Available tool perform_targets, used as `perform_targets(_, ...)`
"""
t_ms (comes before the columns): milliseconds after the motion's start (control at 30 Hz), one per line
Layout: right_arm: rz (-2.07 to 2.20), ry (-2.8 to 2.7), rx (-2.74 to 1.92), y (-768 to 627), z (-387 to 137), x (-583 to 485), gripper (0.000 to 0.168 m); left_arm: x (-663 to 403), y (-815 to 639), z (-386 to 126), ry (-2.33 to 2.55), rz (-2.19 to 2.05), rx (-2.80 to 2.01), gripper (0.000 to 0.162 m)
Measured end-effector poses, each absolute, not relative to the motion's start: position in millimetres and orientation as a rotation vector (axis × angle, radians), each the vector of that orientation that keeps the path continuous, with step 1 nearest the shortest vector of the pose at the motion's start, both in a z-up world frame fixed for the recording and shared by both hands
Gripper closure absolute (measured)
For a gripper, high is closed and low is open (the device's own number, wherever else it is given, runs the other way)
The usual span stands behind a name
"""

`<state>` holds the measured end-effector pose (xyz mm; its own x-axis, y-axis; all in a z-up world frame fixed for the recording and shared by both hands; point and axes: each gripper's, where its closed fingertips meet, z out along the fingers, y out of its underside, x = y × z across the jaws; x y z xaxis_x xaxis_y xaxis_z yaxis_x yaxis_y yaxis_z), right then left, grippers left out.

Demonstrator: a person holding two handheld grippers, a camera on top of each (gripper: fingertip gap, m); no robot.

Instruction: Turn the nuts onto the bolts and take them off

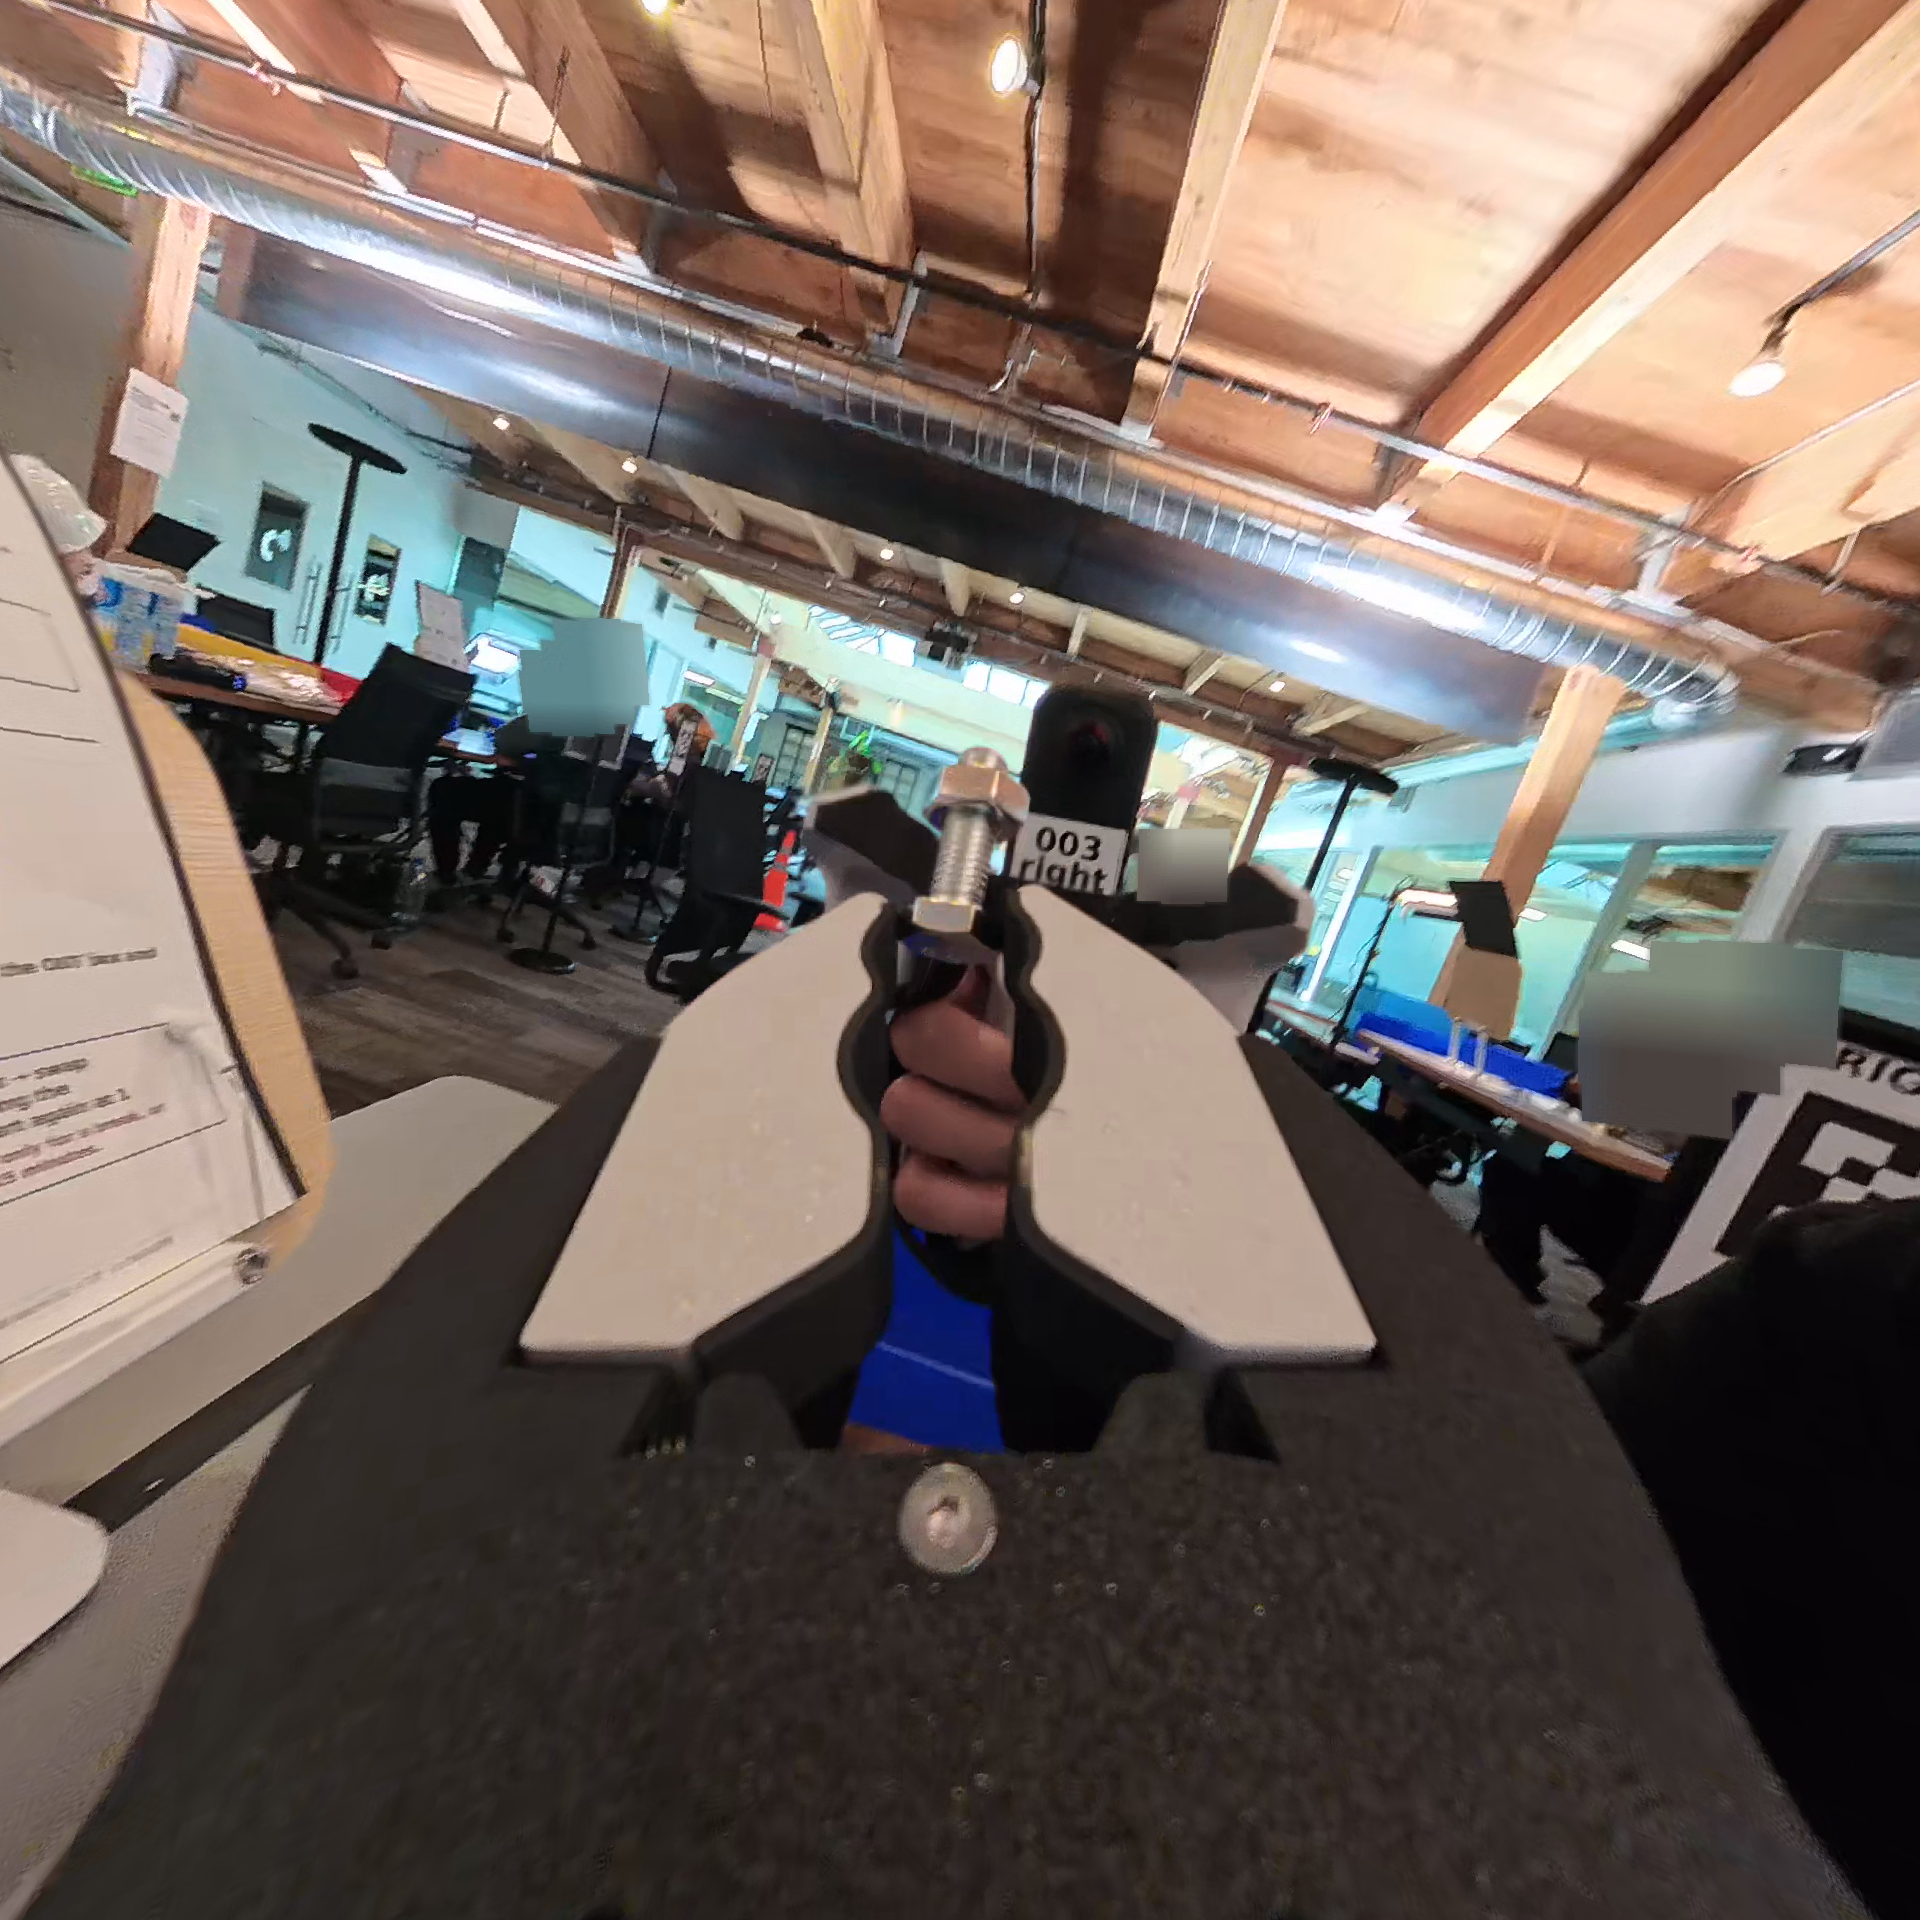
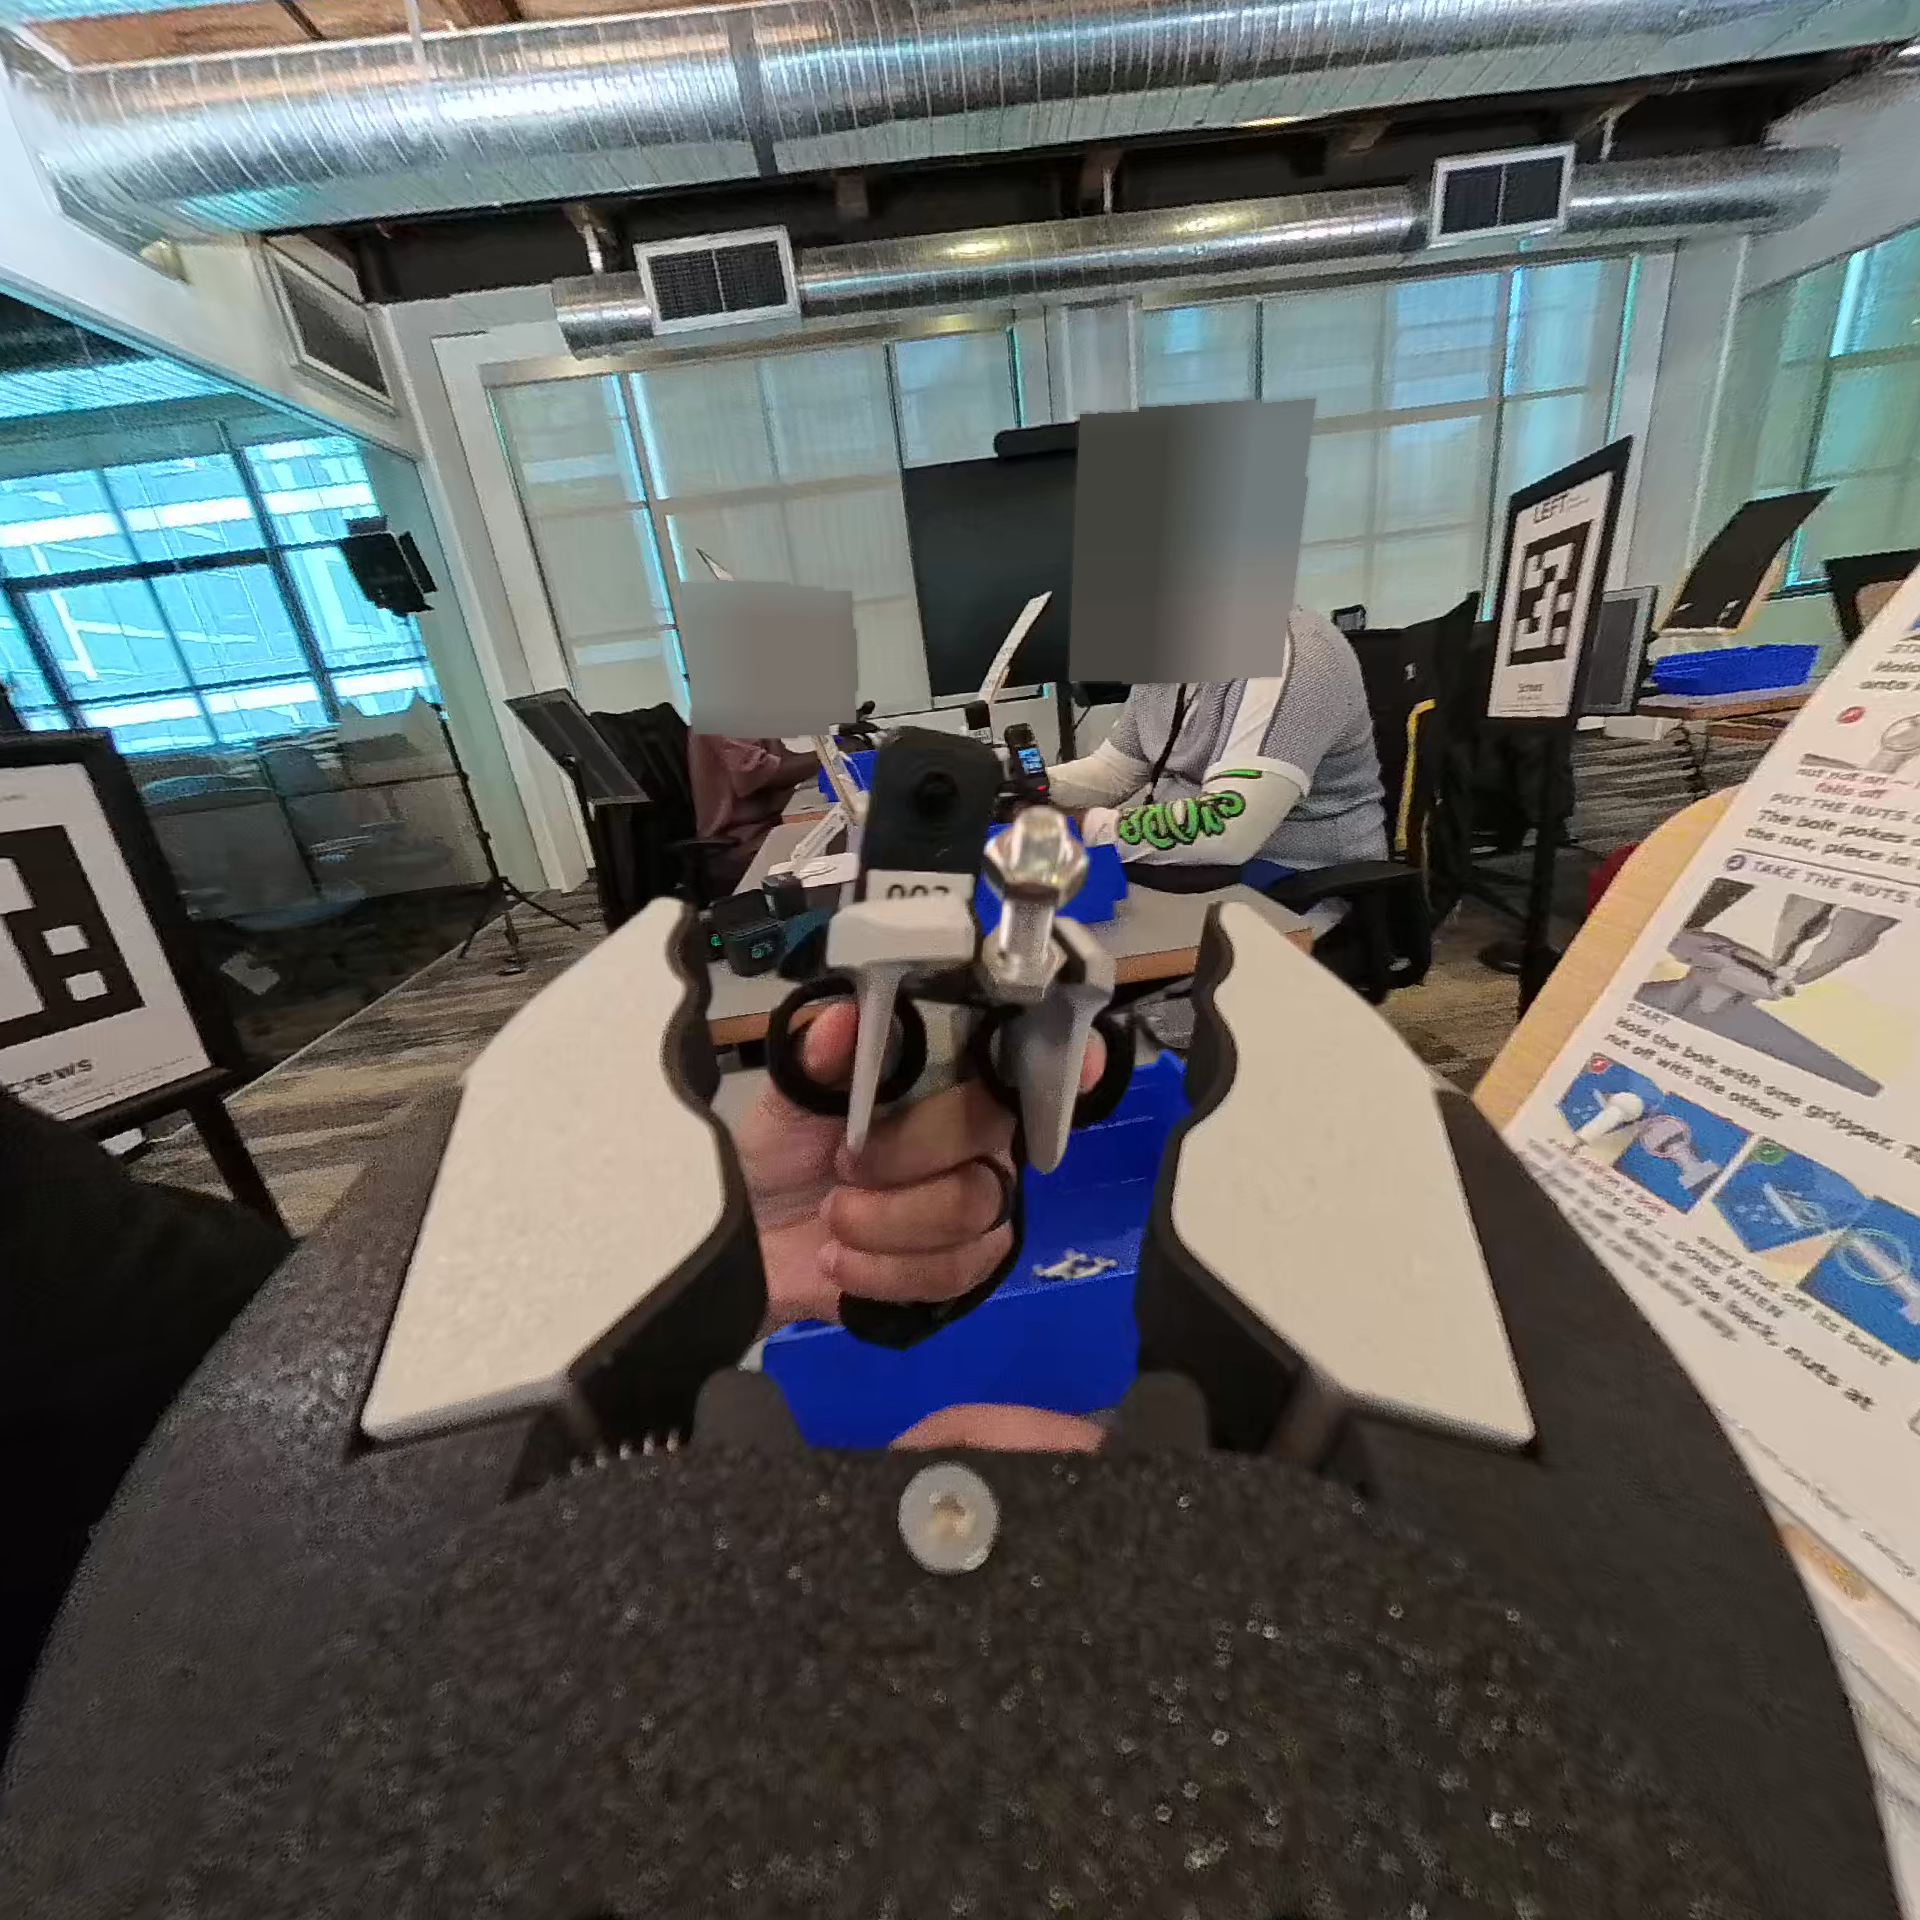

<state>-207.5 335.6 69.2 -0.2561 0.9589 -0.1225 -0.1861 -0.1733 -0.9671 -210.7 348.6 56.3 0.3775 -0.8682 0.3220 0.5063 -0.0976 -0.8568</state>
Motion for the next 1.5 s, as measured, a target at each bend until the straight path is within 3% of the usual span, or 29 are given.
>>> perform_targets(1133,1.733,-1.141,-0.963,325,81,-191,0.080,-212,340,64,0.413,-1.238,-1.152,0.145)
perform_targets(1500,1.752,-1.163,-0.947,307,77,-212,0.071,-189,346,50,0.451,-1.259,-1.210,0.144)
